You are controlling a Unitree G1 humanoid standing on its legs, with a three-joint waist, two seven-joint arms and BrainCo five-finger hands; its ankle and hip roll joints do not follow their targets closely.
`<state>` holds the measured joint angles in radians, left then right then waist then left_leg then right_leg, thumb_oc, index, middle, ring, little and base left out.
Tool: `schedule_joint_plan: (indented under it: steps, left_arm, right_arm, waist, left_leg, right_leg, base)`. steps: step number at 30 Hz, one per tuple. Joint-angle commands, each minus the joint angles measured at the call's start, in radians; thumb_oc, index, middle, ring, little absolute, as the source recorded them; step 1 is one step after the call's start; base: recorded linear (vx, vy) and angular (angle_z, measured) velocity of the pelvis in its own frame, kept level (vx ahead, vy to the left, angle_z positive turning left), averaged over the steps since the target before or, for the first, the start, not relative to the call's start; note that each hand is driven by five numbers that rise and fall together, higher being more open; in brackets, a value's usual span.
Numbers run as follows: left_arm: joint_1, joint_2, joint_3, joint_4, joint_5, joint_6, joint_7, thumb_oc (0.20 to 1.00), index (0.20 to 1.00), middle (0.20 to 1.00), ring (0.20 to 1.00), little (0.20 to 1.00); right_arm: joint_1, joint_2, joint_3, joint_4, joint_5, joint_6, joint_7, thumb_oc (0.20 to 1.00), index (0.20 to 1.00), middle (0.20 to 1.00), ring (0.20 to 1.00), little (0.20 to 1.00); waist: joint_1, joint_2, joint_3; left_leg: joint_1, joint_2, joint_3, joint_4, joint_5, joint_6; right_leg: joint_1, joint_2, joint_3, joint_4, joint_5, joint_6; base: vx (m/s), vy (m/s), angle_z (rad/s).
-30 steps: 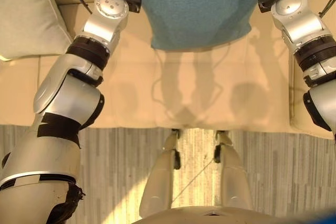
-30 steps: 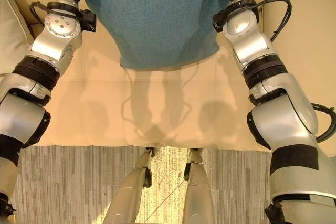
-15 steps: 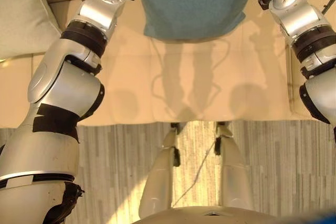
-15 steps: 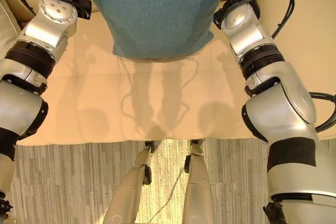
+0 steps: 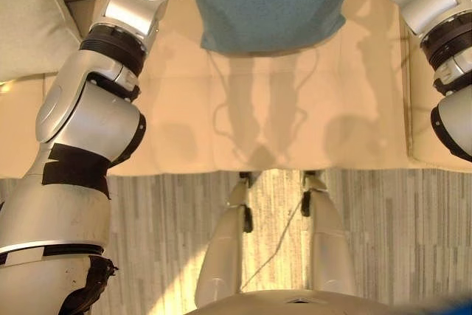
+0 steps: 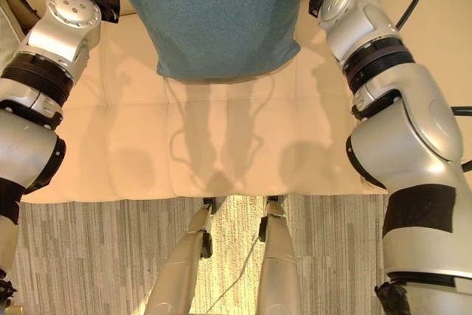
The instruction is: Pick up all the scattered cushions and arrange them neatly on the sofa.
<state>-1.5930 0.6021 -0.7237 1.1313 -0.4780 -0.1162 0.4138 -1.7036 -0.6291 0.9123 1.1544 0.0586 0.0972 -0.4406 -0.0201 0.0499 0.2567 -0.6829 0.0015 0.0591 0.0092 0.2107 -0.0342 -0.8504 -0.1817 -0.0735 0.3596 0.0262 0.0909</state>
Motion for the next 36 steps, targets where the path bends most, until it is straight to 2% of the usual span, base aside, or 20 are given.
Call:
schedule_joint_plan:
  steps: [1, 6, 8, 9, 12, 16, 18, 19, 20, 22, 23, 24, 25, 26, 28, 29, 31, 32, 33, 36]
  left_arm:
    - [-0.133, 0.015, 0.042, 0.08, 0.073, -0.018, 0.083, 1.0, 1.0, 1.0, 1.0, 1.0]
    - [-0.134, 0.059, 0.056, 0.096, 0.09, -0.002, 0.091, 1.0, 1.0, 1.0, 1.0, 1.0]
    - [-0.119, 0.112, 0.057, 0.097, 0.081, -0.003, 0.074, 1.0, 1.0, 1.0, 1.0, 1.0]
    - [-0.119, 0.112, 0.057, 0.097, 0.081, -0.003, 0.074, 1.0, 1.0, 1.0, 1.0, 1.0]
    - [-0.053, 0.181, 0.089, 0.054, 0.046, -0.025, 0.064, 1.0, 1.0, 1.0, 1.0, 1.0]
    - [0.146, 0.283, 0.189, -0.214, 0.001, -0.097, 0.053, 1.0, 1.0, 1.0, 1.0, 1.0]
    - [0.338, 0.326, 0.295, -0.415, -0.008, -0.136, 0.047, 1.0, 1.0, 1.0, 1.0, 1.0]
    - [0.35, 0.326, 0.301, -0.424, -0.005, -0.134, 0.048, 1.0, 1.0, 1.0, 1.0, 1.0]
    - [0.563, 0.342, 0.428, -0.609, 0.014, -0.158, 0.039, 1.0, 1.0, 1.0, 1.0, 1.0]
    - [0.768, 0.304, 0.547, -0.733, 0.028, -0.176, 0.01, 1.0, 1.0, 1.0, 1.0, 1.0]
    - [0.776, 0.304, 0.55, -0.74, 0.03, -0.174, 0.011, 1.0, 1.0, 1.0, 1.0, 1.0]
    - [0.974, 0.261, 0.644, -0.87, 0.093, -0.177, -0.033, 1.0, 1.0, 1.0, 1.0, 1.0]
    - [0.982, 0.26, 0.644, -0.879, 0.096, -0.174, -0.032, 1.0, 1.0, 1.0, 1.0, 1.0]
    - [1.07, 0.231, 0.692, -0.919, 0.128, -0.176, -0.048, 1.0, 1.0, 1.0, 1.0, 1.0]
    - [1.247, 0.121, 0.747, -0.999, 0.179, -0.159, -0.095, 1.0, 1.0, 1.0, 1.0, 1.0]
    - [1.389, 0.043, 0.795, -1.036, 0.224, -0.141, -0.14, 1.0, 1.0, 1.0, 1.0, 1.0]
    - [1.496, -0.048, 0.81, -0.983, 0.255, -0.115, -0.18, 1.0, 1.0, 1.0, 1.0, 1.0]
    - [1.496, -0.048, 0.81, -0.983, 0.255, -0.115, -0.18, 1.0, 1.0, 1.0, 1.0, 1.0]
    - [1.566, -0.114, 0.813, -0.901, 0.264, -0.085, -0.213, 1.0, 1.0, 1.0, 1.0, 1.0]
    - [1.649, -0.181, 0.794, -0.695, 0.306, -0.045, -0.266, 1.0, 1.0, 1.0, 1.0, 1.0]
  right_arm:
    - [-0.116, -0.026, 0.013, 0.096, -0.062, 0.013, -0.089, 1.0, 1.0, 1.0, 1.0, 1.0]
    - [-0.116, -0.07, 0.021, 0.118, -0.058, 0.028, -0.083, 1.0, 1.0, 1.0, 1.0, 1.0]
    - [-0.1, -0.113, 0.024, 0.13, -0.039, 0.03, -0.063, 1.0, 1.0, 1.0, 1.0, 1.0]
    - [-0.1, -0.112, 0.024, 0.13, -0.039, 0.03, -0.063, 1.0, 1.0, 1.0, 1.0, 1.0]
    - [-0.036, -0.177, -0.027, 0.088, 0.026, 0.008, -0.065, 1.0, 1.0, 1.0, 1.0, 1.0]
    - [0.148, -0.277, -0.146, -0.142, 0.092, -0.046, -0.062, 1.0, 1.0, 1.0, 1.0, 1.0]
    - [0.303, -0.321, -0.236, -0.331, 0.092, -0.085, -0.055, 1.0, 1.0, 1.0, 1.0, 1.0]
    - [0.314, -0.322, -0.242, -0.339, 0.089, -0.083, -0.055, 1.0, 1.0, 1.0, 1.0, 1.0]
    - [0.488, -0.354, -0.362, -0.494, 0.088, -0.136, -0.044, 1.0, 1.0, 1.0, 1.0, 1.0]
    - [0.688, -0.348, -0.514, -0.621, 0.115, -0.197, -0.013, 1.0, 1.0, 1.0, 1.0, 1.0]
    - [0.698, -0.347, -0.52, -0.628, 0.113, -0.195, -0.013, 1.0, 1.0, 1.0, 1.0, 1.0]
    - [0.911, -0.314, -0.667, -0.736, 0.155, -0.251, 0.062, 1.0, 1.0, 1.0, 1.0, 1.0]
    - [0.926, -0.314, -0.677, -0.746, 0.153, -0.249, 0.063, 1.0, 1.0, 1.0, 1.0, 1.0]
    - [1.007, -0.285, -0.732, -0.79, 0.147, -0.266, 0.098, 1.0, 1.0, 1.0, 1.0, 1.0]
    - [1.192, -0.223, -0.832, -0.886, 0.085, -0.28, 0.153, 1.0, 1.0, 1.0, 1.0, 1.0]
    - [1.333, -0.155, -0.919, -0.955, 0.036, -0.281, 0.2, 1.0, 1.0, 1.0, 1.0, 1.0]
    - [1.451, -0.087, -0.954, -0.952, -0.025, -0.275, 0.24, 1.0, 1.0, 1.0, 1.0, 1.0]
    - [1.452, -0.087, -0.954, -0.953, -0.025, -0.275, 0.24, 1.0, 1.0, 1.0, 1.0, 1.0]
    - [1.518, -0.034, -0.961, -0.917, -0.06, -0.265, 0.265, 1.0, 1.0, 1.0, 1.0, 1.0]
    - [1.609, 0.018, -0.951, -0.804, -0.134, -0.245, 0.291, 1.0, 1.0, 1.0, 1.0, 1.0]
  waist:
    - [0.012, -0.049, -0.069]
    - [0.014, -0.049, -0.078]
    - [0.016, -0.051, -0.083]
    - [0.016, -0.051, -0.083]
    - [0.019, -0.052, -0.087]
    - [0.02, -0.051, -0.09]
    - [0.02, -0.055, -0.095]
    - [0.018, -0.056, -0.1]
    - [0.021, -0.058, -0.105]
    - [0.021, -0.059, -0.11]
    - [0.019, -0.061, -0.114]
    - [0.02, -0.059, -0.122]
    - [0.02, -0.062, -0.127]
    - [0.019, -0.061, -0.128]
    - [0.022, -0.059, -0.144]
    - [0.023, -0.057, -0.152]
    - [0.026, -0.057, -0.156]
    - [0.026, -0.058, -0.157]
    - [0.03, -0.057, -0.162]
    - [0.031, -0.057, -0.176]
  left_leg:
    - [0.053, 0.007, 0.015, 0.106, -0.149, -0.067]
    - [0.077, 0.006, 0.012, 0.093, -0.149, -0.068]
    - [0.099, 0.006, 0.011, 0.089, -0.151, -0.069]
    - [0.1, 0.006, 0.011, 0.088, -0.151, -0.069]
    - [0.128, 0.007, 0.013, 0.08, -0.154, -0.069]
    - [0.172, 0.009, 0.015, 0.062, -0.159, -0.067]
    - [0.204, 0.009, 0.016, 0.056, -0.166, -0.065]
    - [0.203, 0.007, 0.016, 0.055, -0.161, -0.064]
    - [0.237, 0.008, 0.019, 0.049, -0.171, -0.062]
    - [0.278, 0.014, 0.02, 0.044, -0.184, -0.062]
    - [0.277, 0.012, 0.02, 0.042, -0.179, -0.061]
    - [0.326, 0.019, 0.019, 0.027, -0.19, -0.062]
    - [0.325, 0.017, 0.018, 0.024, -0.184, -0.061]
    - [0.336, 0.02, 0.019, 0.022, -0.187, -0.061]
    - [0.384, 0.025, 0.015, 0.007, -0.193, -0.062]
    - [0.42, 0.032, 0.013, 0.005, -0.202, -0.061]
    - [0.457, 0.039, 0.01, 0.008, -0.213, -0.061]
    - [0.457, 0.039, 0.01, 0.007, -0.212, -0.06]
    - [0.486, 0.043, 0.01, 0.013, -0.224, -0.058]
    - [0.526, 0.048, 0.007, 0.013, -0.225, -0.054]
  right_leg:
    - [0.25, -0.037, -0.068, -0.389, 0.178, 0.123]
    - [0.271, -0.035, -0.072, -0.391, 0.172, 0.122]
    - [0.291, -0.034, -0.073, -0.39, 0.167, 0.12]
    - [0.292, -0.034, -0.073, -0.39, 0.167, 0.12]
    - [0.321, -0.033, -0.08, -0.394, 0.16, 0.117]
    - [0.361, -0.032, -0.083, -0.395, 0.144, 0.111]
    - [0.39, -0.032, -0.087, -0.395, 0.133, 0.108]
    - [0.388, -0.034, -0.088, -0.396, 0.136, 0.108]
    - [0.424, -0.034, -0.093, -0.398, 0.124, 0.107]
    - [0.469, -0.032, -0.102, -0.401, 0.108, 0.104]
    - [0.468, -0.034, -0.102, -0.402, 0.112, 0.104]
    - [0.514, -0.032, -0.11, -0.408, 0.096, 0.104]
    - [0.513, -0.034, -0.111, -0.41, 0.1, 0.104]
    - [0.526, -0.036, -0.113, -0.41, 0.097, 0.105]
    - [0.571, -0.035, -0.123, -0.414, 0.08, 0.104]
    - [0.609, -0.036, -0.13, -0.416, 0.067, 0.101]
    - [0.648, -0.033, -0.139, -0.416, 0.056, 0.098]
    - [0.648, -0.033, -0.139, -0.416, 0.057, 0.098]
    - [0.678, -0.027, -0.143, -0.412, 0.042, 0.093]
    - [0.717, -0.023, -0.151, -0.404, 0.03, 0.09]
  base:
    - [0.0, 0.0, 0.0]
    - [0.02, -0.003, 0.06]
    - [0.03, 0.005, 0.06]
    - [0.02, 0.003, 0.06]
    - [0.01, -0.002, 0.01]
    - [0.03, -0.008, 0.02]
    - [0.06, -0.025, 0.02]
    - [0.07, -0.023, -0.01]
    - [0.09, -0.034, 0.0]
    - [0.1, -0.034, 0.0]
    - [0.12, -0.014, 0.03]
    - [0.07, -0.008, 0.06]
    - [0.12, -0.013, 0.04]
    - [0.08, -0.013, 0.04]
    - [0.14, -0.035, 0.02]
    - [0.13, -0.053, 0.01]
    - [0.07, -0.045, 0.06]
    - [0.02, -0.045, 0.07]
    - [0.03, -0.049, 0.03]
    - [-0.01, -0.041, 0.01]
